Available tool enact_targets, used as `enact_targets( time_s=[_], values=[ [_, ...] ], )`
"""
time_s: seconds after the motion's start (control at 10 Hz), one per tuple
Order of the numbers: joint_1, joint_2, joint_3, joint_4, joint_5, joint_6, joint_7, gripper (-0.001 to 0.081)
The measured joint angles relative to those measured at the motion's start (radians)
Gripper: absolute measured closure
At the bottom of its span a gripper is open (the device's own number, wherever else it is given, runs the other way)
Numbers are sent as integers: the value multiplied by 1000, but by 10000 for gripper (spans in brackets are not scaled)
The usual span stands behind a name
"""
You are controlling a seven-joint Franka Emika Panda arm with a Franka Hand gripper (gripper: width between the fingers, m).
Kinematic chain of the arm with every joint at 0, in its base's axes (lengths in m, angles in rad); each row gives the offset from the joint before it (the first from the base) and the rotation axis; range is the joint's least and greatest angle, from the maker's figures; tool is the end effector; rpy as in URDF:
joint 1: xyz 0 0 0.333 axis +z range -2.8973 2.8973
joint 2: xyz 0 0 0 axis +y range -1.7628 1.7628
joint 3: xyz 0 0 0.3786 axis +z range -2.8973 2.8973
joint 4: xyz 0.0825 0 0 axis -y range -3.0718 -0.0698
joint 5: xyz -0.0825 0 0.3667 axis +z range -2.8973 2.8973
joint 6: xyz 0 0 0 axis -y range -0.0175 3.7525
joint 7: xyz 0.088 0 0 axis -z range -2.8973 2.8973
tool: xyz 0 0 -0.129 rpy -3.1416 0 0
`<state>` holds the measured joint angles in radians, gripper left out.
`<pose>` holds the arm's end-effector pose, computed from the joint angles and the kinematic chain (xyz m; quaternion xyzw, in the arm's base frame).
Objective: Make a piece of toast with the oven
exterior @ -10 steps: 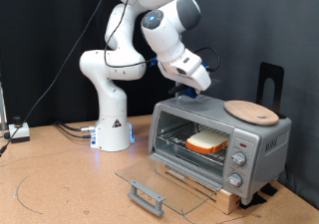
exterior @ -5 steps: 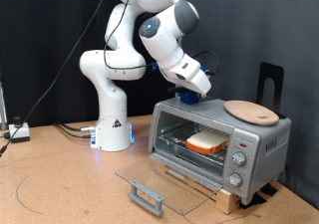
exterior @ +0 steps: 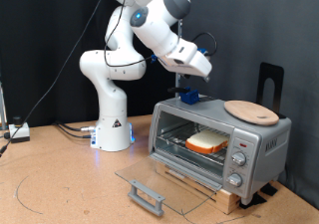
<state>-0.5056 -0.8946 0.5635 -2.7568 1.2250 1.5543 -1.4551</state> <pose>0.2402 0.1614 0.4551 -0.7955 -0.4514 -0.1779 0.3630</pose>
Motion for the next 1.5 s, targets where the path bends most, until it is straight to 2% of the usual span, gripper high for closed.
enact_targets(
  time_s=[0.2, 0.3, 0.9, 1.1, 1.4, 1.5],
  values=[
    [-9, 3, 1, -4, -1, 7, 2, -2],
    [-33, 8, -8, -7, -1, 25, 1, -2],
    [-227, 63, -48, -19, -4, 160, 41, -2],
    [-289, 94, -60, -16, -40, 178, 27, -2],
    [-367, 178, -87, 7, -118, 181, -64, -2],
    [-384, 233, -92, 34, -133, 181, -89, -2]
  ],
)
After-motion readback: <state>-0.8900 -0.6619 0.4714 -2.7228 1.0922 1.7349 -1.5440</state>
